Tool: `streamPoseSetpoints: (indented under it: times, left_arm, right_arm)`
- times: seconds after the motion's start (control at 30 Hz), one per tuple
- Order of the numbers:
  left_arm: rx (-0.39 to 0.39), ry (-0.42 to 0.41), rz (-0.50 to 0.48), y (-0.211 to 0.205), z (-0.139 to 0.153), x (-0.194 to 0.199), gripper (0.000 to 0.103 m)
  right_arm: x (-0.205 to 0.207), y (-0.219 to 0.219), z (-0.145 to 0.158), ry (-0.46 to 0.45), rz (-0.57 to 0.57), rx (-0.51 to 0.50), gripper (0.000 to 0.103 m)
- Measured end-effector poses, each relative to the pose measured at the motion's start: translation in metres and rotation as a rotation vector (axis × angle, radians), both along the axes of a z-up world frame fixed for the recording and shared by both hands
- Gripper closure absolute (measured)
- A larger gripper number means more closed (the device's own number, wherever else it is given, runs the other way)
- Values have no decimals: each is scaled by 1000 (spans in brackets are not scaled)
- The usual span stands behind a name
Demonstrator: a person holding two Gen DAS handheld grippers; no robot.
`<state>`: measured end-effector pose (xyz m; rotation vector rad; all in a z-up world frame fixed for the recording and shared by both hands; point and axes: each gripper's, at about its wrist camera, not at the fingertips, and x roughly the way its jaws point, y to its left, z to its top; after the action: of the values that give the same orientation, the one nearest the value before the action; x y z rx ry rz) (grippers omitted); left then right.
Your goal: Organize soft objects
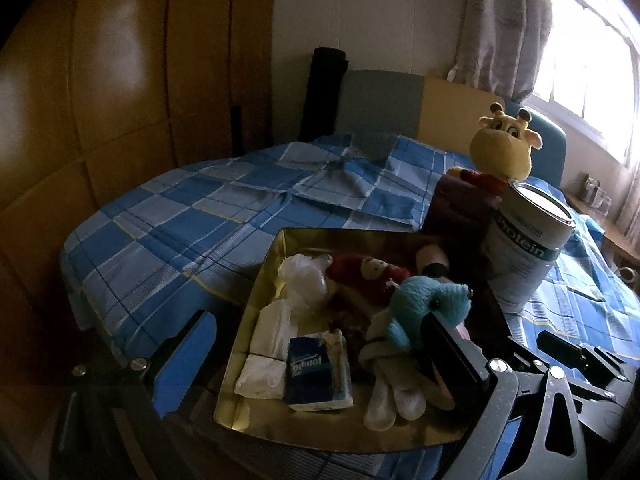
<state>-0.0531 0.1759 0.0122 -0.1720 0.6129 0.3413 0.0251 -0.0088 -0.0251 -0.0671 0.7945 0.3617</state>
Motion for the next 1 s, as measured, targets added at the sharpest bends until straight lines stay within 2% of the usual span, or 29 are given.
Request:
streamPoseSetpoints:
  times: [1.0]
  left_arm:
    - [-11, 36, -19, -3, -6, 3, 0]
  right_arm:
    - [-1, 2, -1, 0, 1, 4, 49]
